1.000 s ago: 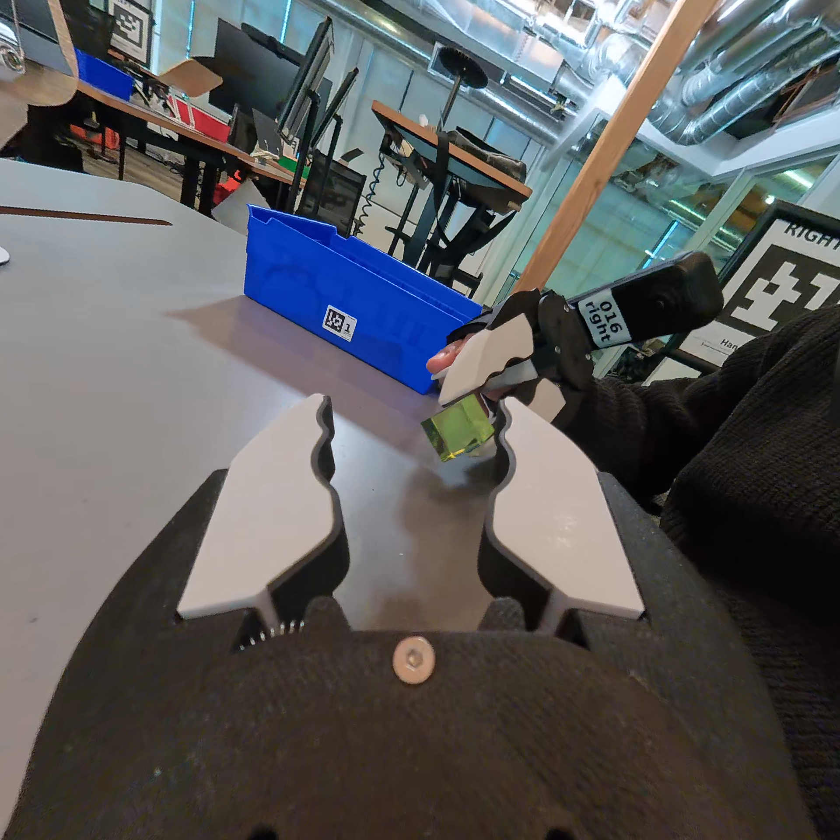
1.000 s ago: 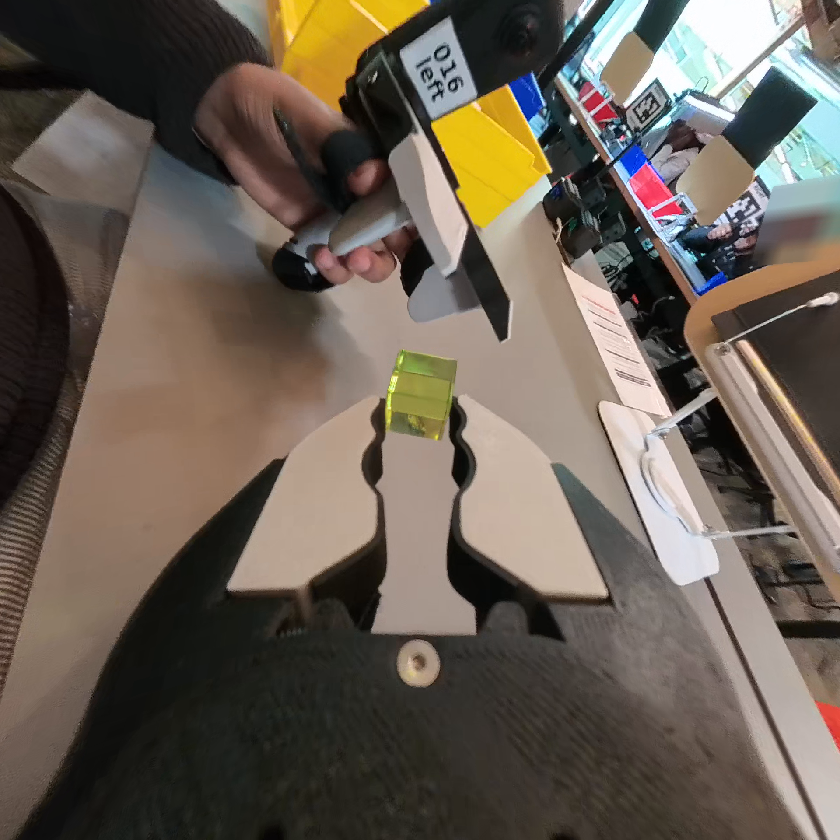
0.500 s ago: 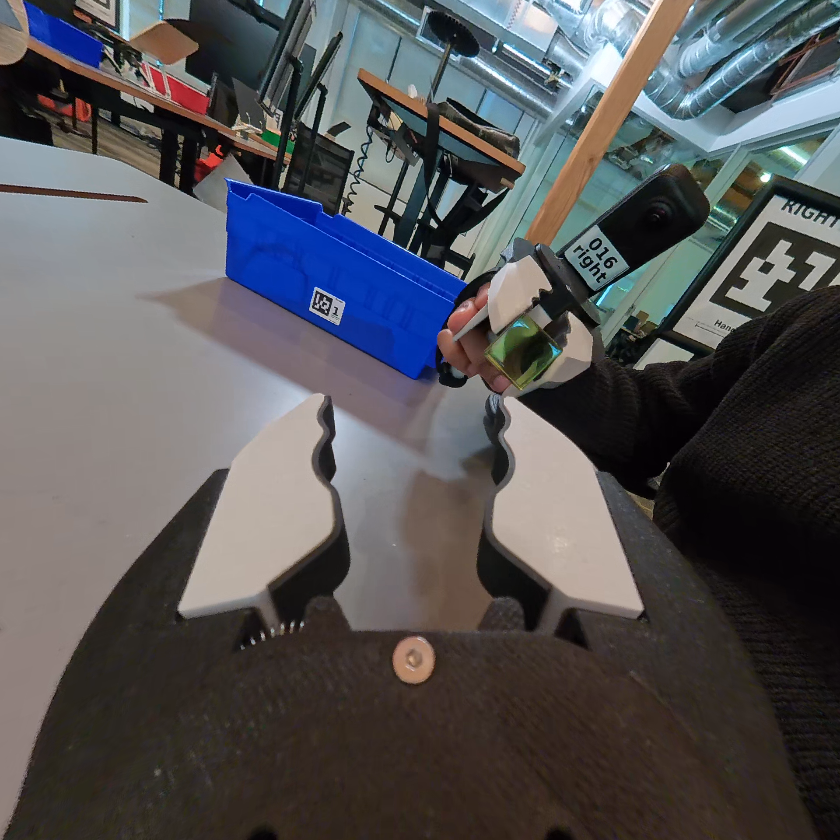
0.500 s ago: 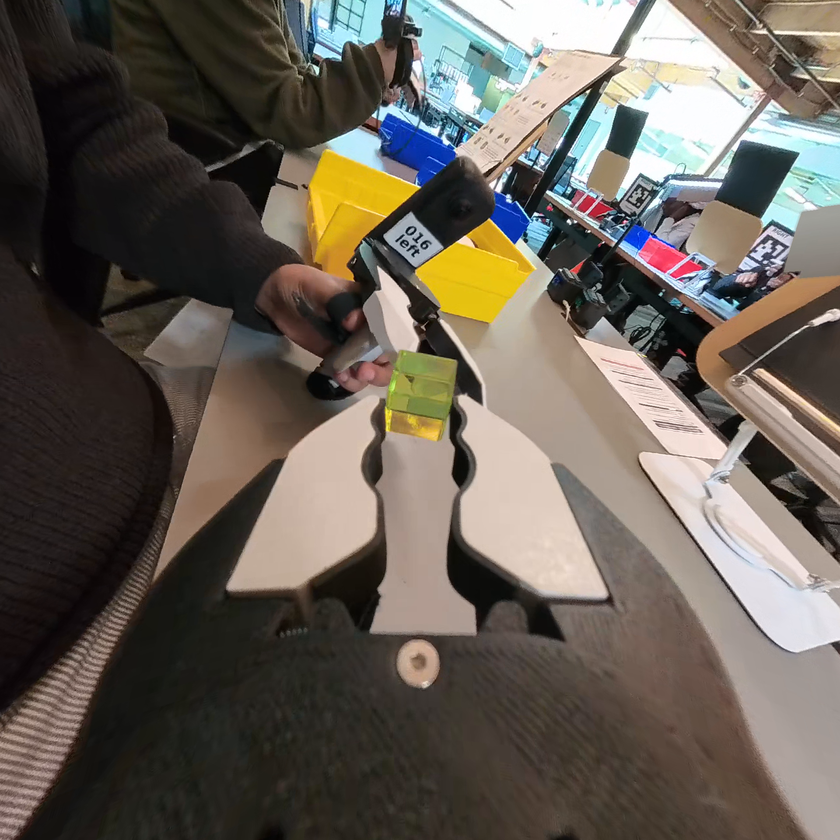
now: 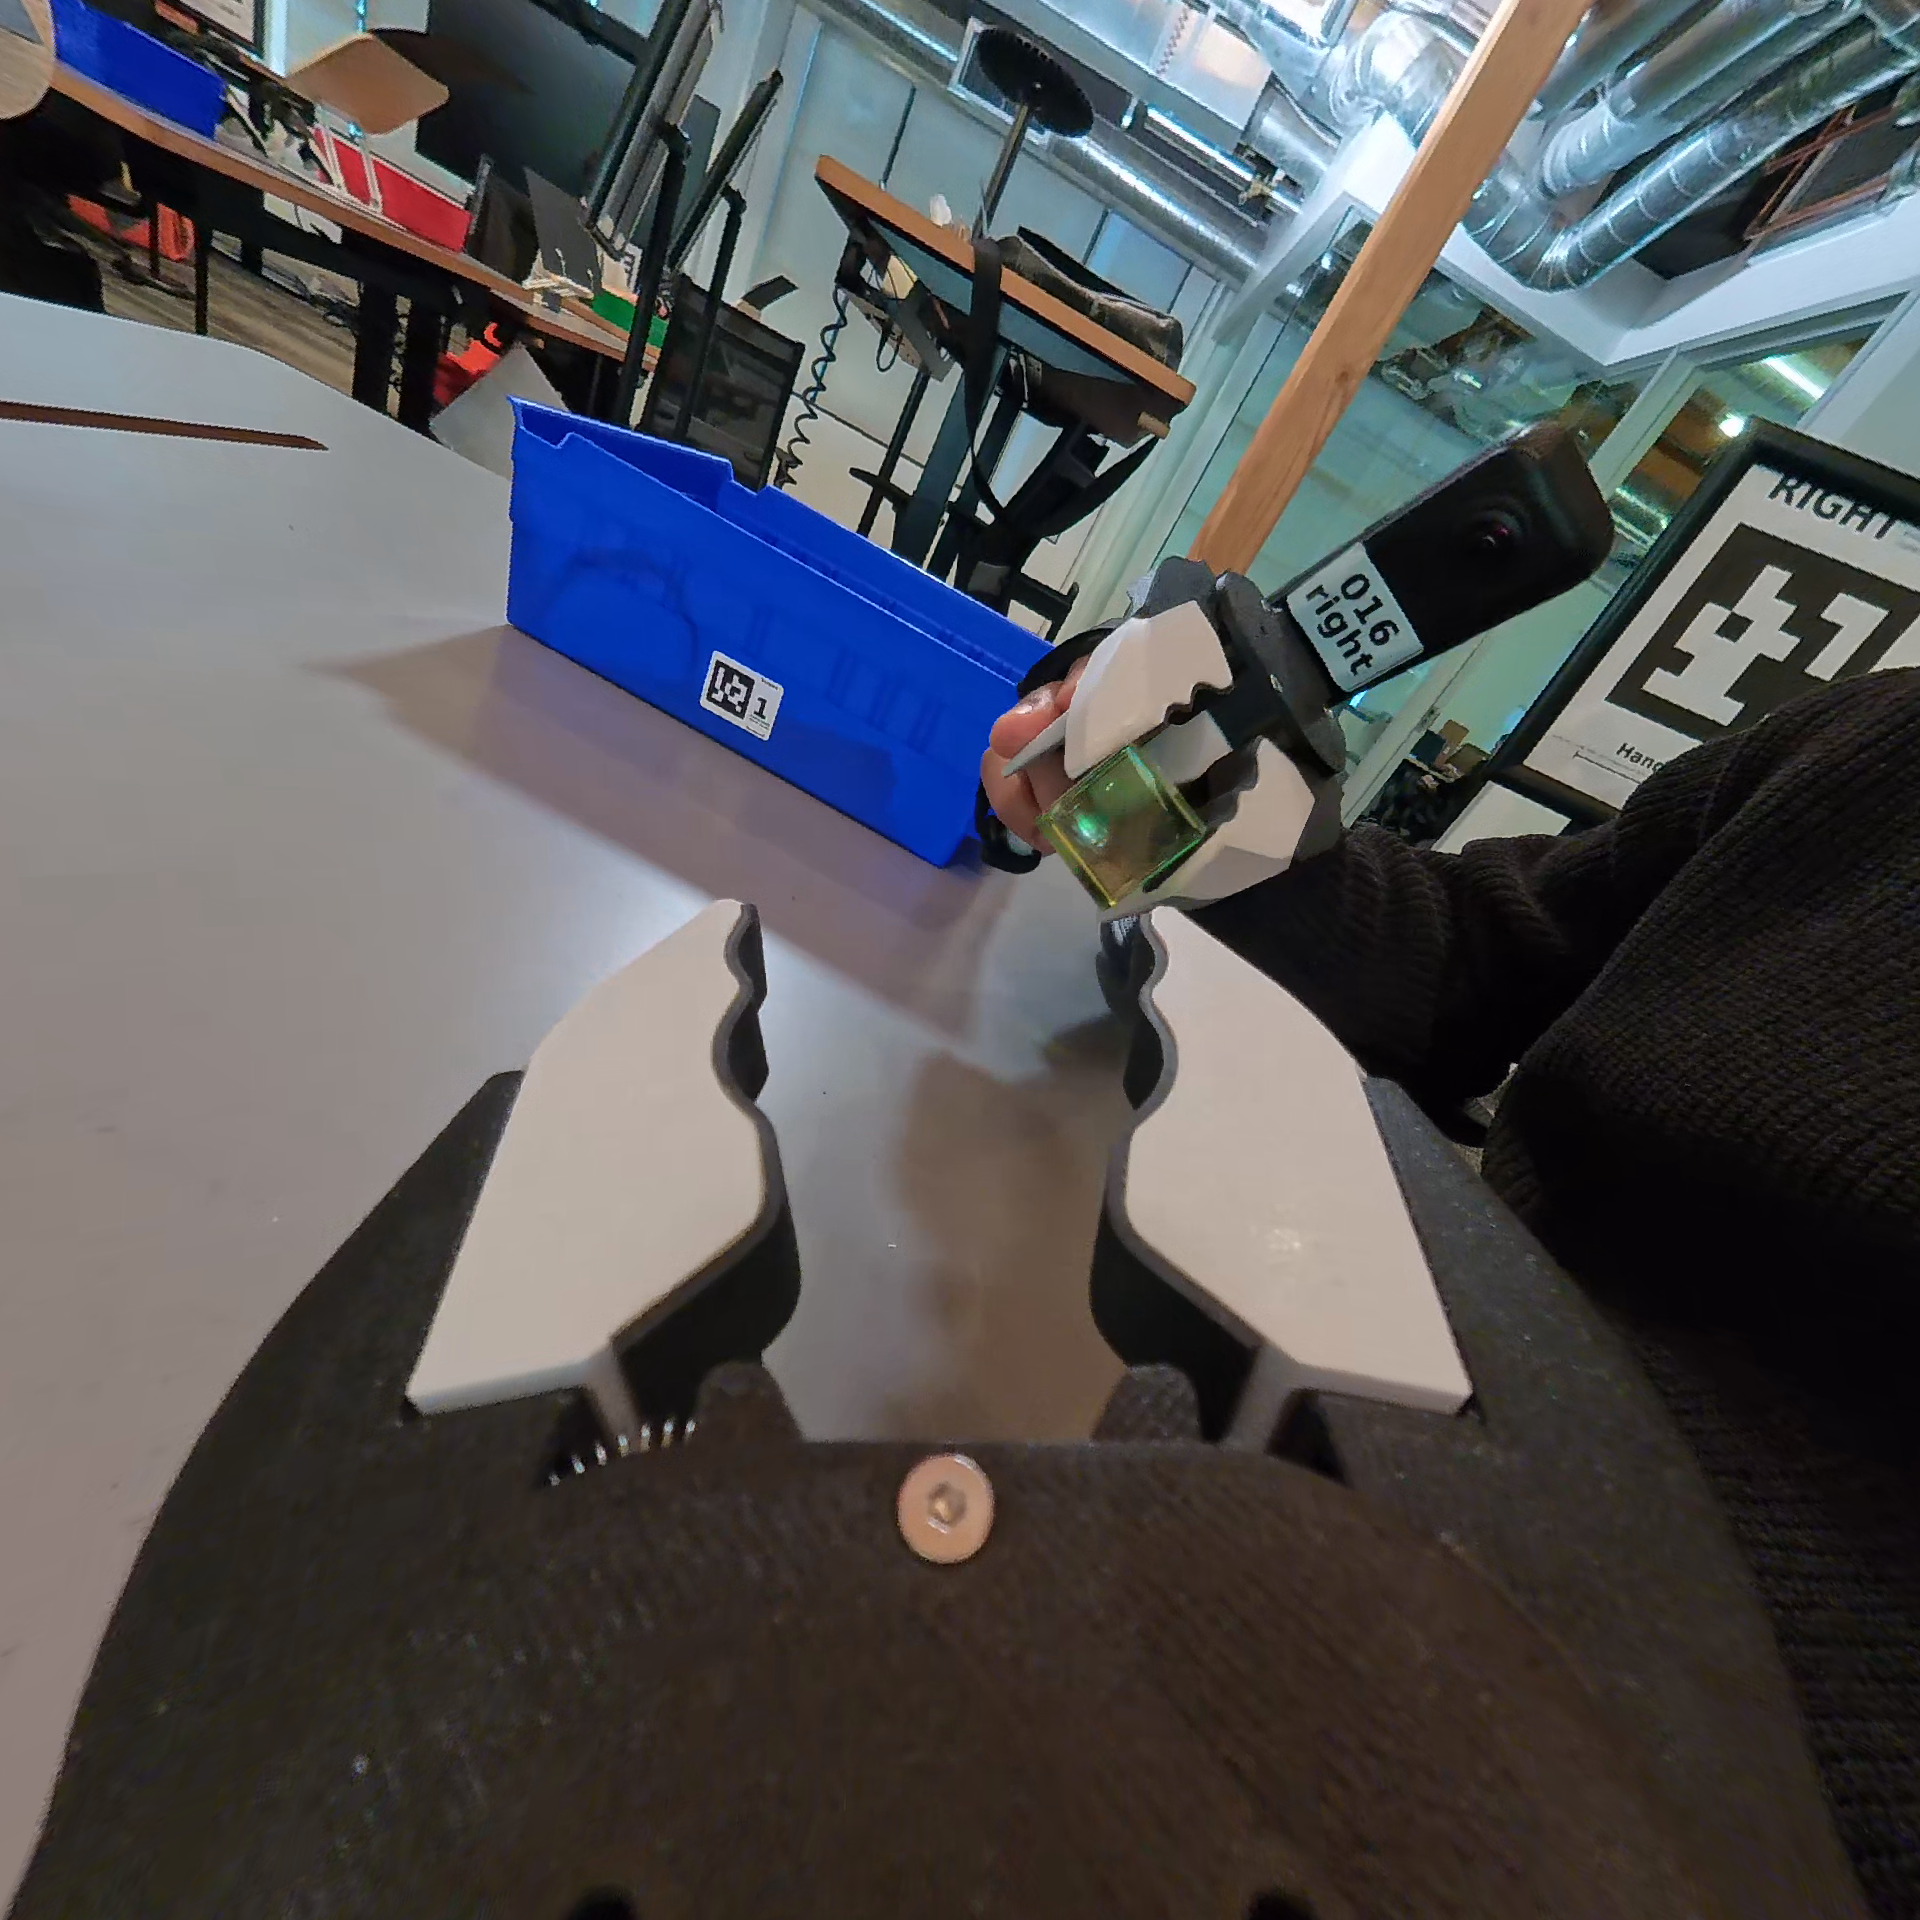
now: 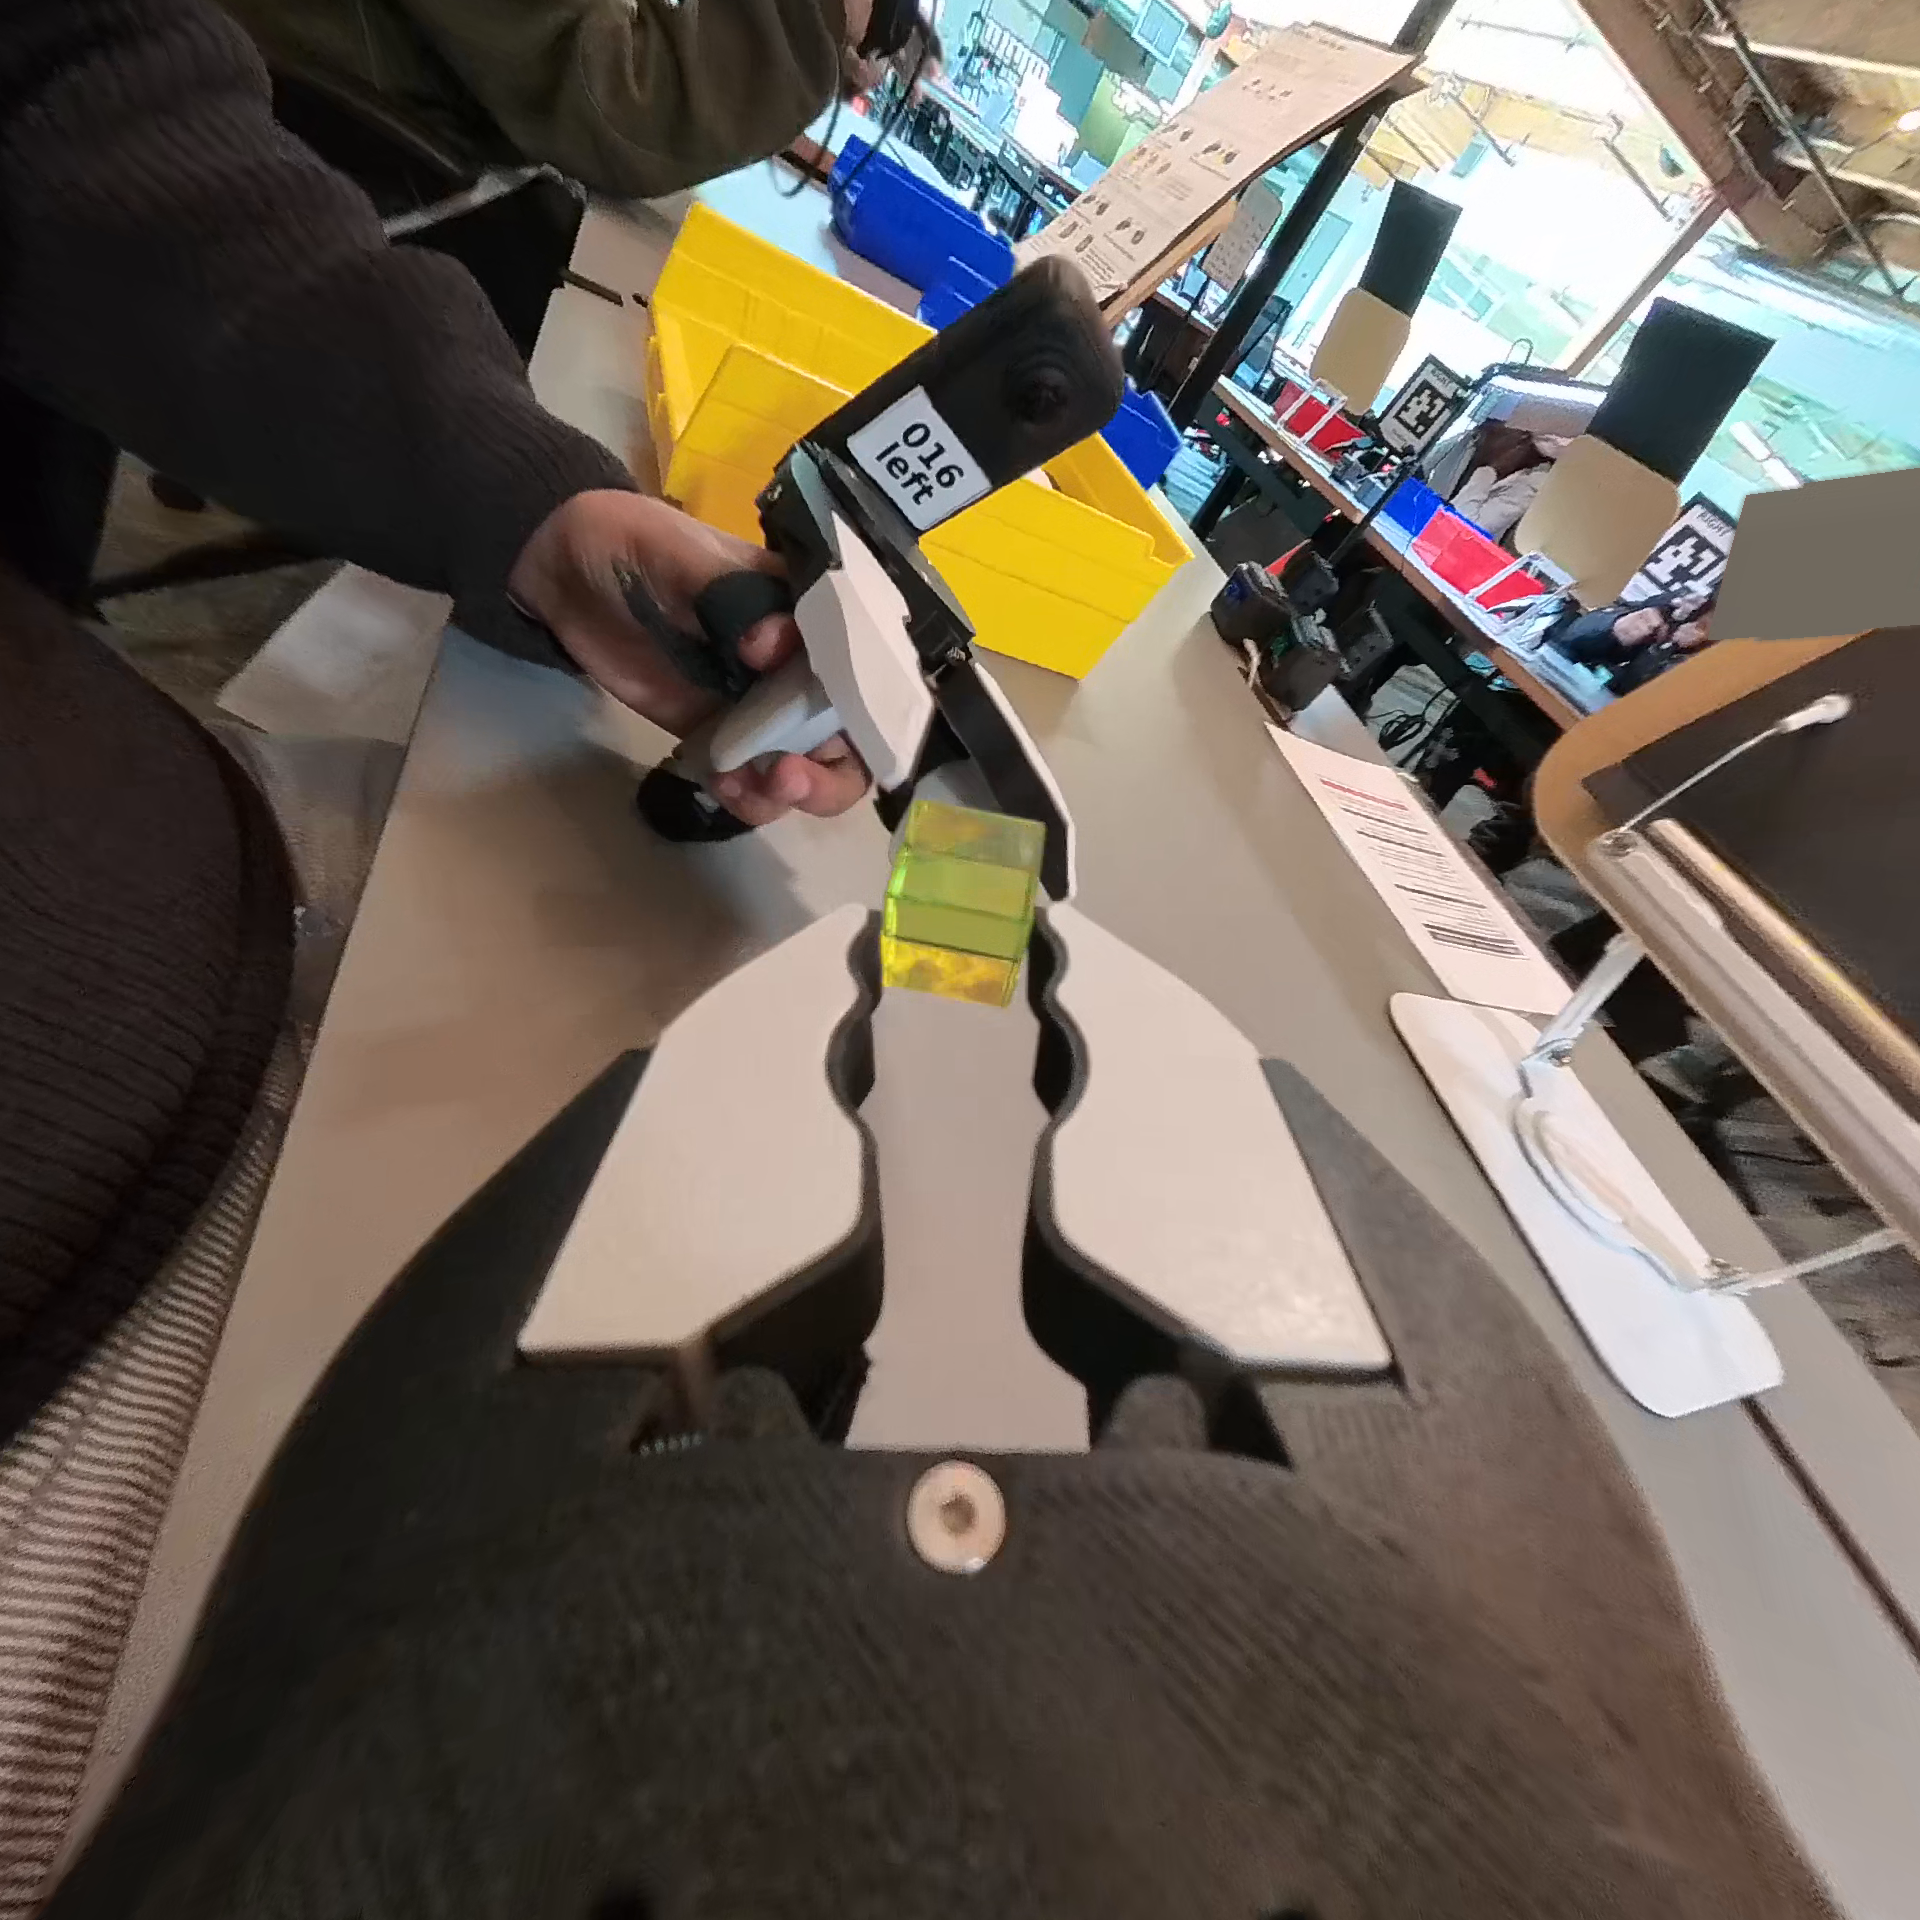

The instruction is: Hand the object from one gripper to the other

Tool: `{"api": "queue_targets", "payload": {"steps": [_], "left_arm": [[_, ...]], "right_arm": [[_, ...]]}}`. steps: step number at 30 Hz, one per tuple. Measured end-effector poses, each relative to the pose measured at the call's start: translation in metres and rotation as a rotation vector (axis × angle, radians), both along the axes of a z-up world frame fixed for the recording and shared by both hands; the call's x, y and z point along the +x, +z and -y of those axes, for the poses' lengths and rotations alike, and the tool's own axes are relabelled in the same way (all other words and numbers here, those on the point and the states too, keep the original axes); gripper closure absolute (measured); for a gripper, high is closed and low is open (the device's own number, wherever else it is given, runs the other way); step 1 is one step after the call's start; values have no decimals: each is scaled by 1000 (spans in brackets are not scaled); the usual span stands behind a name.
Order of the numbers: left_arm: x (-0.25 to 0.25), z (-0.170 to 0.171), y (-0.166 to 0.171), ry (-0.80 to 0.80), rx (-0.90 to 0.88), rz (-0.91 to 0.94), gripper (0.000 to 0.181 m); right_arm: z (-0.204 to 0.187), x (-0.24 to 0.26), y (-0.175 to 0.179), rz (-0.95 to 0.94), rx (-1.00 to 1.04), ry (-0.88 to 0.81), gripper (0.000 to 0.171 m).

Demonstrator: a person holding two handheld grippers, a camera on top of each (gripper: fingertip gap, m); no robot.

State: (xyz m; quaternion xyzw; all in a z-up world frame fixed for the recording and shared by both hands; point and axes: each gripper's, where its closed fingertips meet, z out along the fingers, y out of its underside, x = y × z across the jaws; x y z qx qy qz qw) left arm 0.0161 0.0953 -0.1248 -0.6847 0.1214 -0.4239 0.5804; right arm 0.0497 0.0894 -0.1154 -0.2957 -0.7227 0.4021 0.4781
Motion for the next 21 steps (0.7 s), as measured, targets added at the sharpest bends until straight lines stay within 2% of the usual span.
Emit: {"api": "queue_targets", "payload": {"steps": [7, 21], "left_arm": [[1, 0, -2, -4, -8, -2, 113], [1, -1, -3, -8, -17, 2, 113]], "right_arm": [[1, -3, -13, 9, 121, -3, 144], [-7, -2, -9, -8, 95, -24, 144]]}}
